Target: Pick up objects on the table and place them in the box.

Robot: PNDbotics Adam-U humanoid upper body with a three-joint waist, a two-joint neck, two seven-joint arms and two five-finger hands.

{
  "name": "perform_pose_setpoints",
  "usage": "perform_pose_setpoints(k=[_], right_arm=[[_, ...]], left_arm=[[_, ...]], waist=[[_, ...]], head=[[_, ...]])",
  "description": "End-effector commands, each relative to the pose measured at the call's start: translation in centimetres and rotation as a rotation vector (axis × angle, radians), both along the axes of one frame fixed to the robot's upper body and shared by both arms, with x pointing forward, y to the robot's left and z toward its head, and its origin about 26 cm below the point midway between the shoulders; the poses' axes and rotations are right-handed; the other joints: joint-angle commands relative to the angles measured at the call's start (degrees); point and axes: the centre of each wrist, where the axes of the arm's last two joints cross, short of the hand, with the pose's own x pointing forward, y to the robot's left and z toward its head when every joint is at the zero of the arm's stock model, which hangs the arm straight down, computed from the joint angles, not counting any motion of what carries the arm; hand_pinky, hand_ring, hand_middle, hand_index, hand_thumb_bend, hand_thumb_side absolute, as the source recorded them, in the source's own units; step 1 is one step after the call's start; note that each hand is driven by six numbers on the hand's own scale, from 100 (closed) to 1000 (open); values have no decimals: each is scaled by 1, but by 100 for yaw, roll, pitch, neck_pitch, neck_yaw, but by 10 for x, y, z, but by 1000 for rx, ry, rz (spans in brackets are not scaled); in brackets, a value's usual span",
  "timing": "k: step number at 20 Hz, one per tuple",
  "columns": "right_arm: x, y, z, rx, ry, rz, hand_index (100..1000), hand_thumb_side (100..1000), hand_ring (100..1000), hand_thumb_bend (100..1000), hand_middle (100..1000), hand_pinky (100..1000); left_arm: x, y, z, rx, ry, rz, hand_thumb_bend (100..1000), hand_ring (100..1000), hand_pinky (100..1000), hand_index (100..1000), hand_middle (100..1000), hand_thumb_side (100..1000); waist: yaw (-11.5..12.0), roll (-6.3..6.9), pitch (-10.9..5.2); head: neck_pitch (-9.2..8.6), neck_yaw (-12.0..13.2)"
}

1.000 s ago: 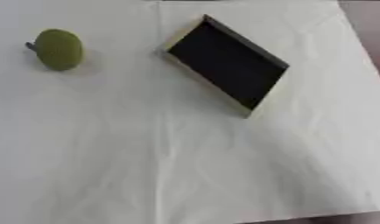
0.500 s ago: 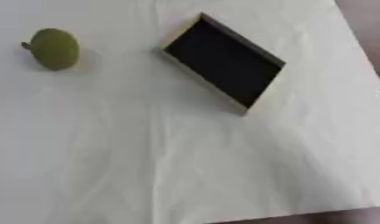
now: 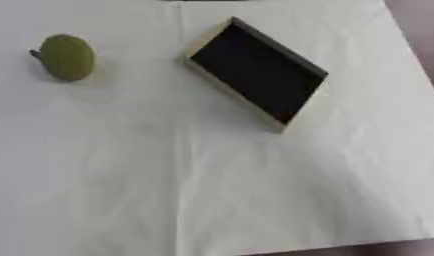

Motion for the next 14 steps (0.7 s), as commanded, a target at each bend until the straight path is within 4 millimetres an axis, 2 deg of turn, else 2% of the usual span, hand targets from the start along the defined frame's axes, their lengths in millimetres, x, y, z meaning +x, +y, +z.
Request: perform_pose_setpoints(k=[1, 5, 14], right_arm=[[-5, 0, 10, -29, -32, 10, 757, 662, 711, 100, 665, 847], [-5, 1, 10, -32, -31, 11, 757, 660, 711, 100, 664, 846], [-5, 1, 9, -35, -25, 18, 756, 657, 711, 100, 664, 846]], left_arm=[[10, 3, 7, 45, 43, 26, 666, 925, 988, 963, 883, 100], [28, 6, 6, 34, 116, 28, 705, 929, 985, 979, 905, 100], [62, 13, -2, 25, 208, 43, 723, 932, 987, 979, 910, 113]], waist=[[15, 19, -178], [26, 14, -210], [34, 19, -254]], head=[[56, 9], [76, -16], [74, -39]])
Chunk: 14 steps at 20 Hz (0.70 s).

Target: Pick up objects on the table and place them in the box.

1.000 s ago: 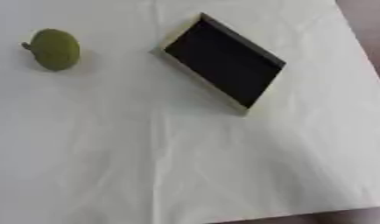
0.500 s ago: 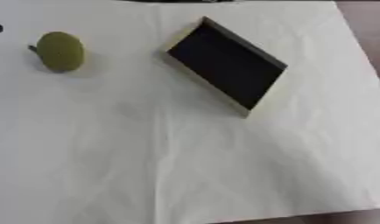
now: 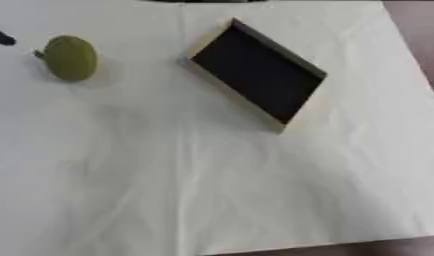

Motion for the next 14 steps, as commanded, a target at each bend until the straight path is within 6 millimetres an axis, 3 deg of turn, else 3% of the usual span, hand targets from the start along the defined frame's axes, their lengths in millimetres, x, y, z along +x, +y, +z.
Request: perform_pose_setpoints(k=[1, 14], right_arm=[[-5, -1, 8, -25, -29, 6, 756, 657, 711, 100, 664, 846], [-5, 0, 6, -17, -21, 10, 756, 665, 712, 100, 663, 847]], left_arm=[[7, 4, 6, 24, 1, 4, 725, 934, 988, 978, 913, 100], [48, 3, -12, -2, 143, -5, 694, 937, 978, 976, 908, 134]], waist=[[1, 19, -165], [-73, 19, -135]], head=[[16, -9], [23, 22]])
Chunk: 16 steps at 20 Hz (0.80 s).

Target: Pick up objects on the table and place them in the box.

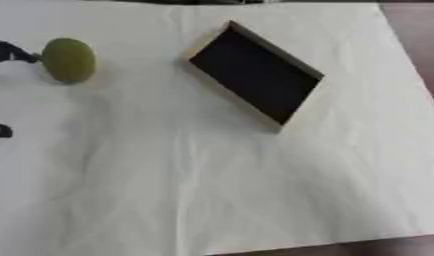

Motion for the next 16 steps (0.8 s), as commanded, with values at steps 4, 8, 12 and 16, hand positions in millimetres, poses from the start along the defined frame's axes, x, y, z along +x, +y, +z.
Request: perform_pose_setpoints(k=[4, 8, 12, 16], right_arm=[[-5, 0, 8, -12, -29, 5, 756, 667, 712, 100, 663, 847], [-5, -1, 8, -14, -27, 4, 756, 669, 712, 100, 663, 847], [-5, -1, 8, -16, -25, 4, 756, 668, 712, 100, 662, 847], [-5, 0, 7, -17, -22, 7, 756, 672, 713, 100, 662, 848]], left_arm=[[6, 0, 13, 11, -60, 29, 694, 936, 980, 973, 908, 100], [1, -7, 34, 0, -165, 21, 659, 936, 980, 973, 905, 100], [-9, -16, 61, -28, -269, 14, 640, 932, 981, 968, 898, 100], [-12, -27, 73, -23, -332, 5, 640, 927, 977, 971, 896, 100]], waist=[[-31, 24, -115], [-46, 32, -109], [-59, 45, -112], [-87, 50, -104]], head=[[19, 20], [33, 16], [37, 14], [21, 30]])
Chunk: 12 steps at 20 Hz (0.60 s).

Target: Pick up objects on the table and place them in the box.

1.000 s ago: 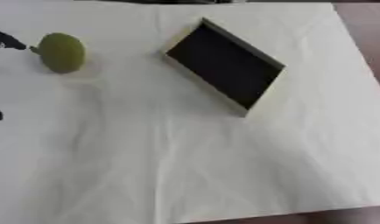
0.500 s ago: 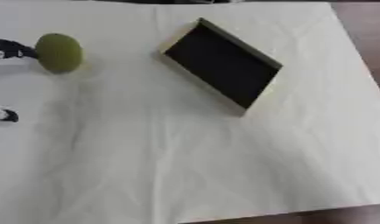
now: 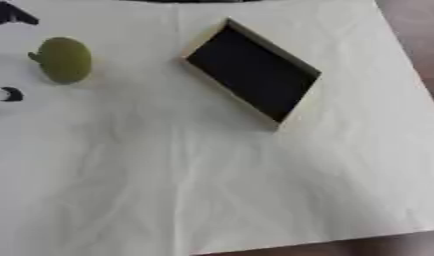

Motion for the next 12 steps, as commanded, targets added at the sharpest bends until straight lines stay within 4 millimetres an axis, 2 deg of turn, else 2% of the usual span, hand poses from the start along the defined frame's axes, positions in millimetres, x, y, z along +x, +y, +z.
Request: perform_pose_setpoints(k=[1, 6, 12], right_arm=[[-5, 0, 8, -16, -26, 8, 756, 673, 713, 100, 663, 848], [-5, 2, 9, -14, -26, 17, 756, 674, 713, 100, 663, 848], [-4, 3, 9, -7, -28, 24, 757, 675, 714, 100, 663, 848]], left_arm=[[-6, -4, 20, 1, -84, 4, 639, 927, 976, 973, 901, 100], [11, -10, 13, -7, -107, 23, 644, 925, 974, 967, 910, 100], [37, -1, -10, -1, -60, 97, 643, 926, 971, 963, 909, 100]], waist=[[-23, 16, -109], [-92, 9, -86], [-168, -2, -68]], head=[[-13, 22], [-33, 72], [-71, 115]])
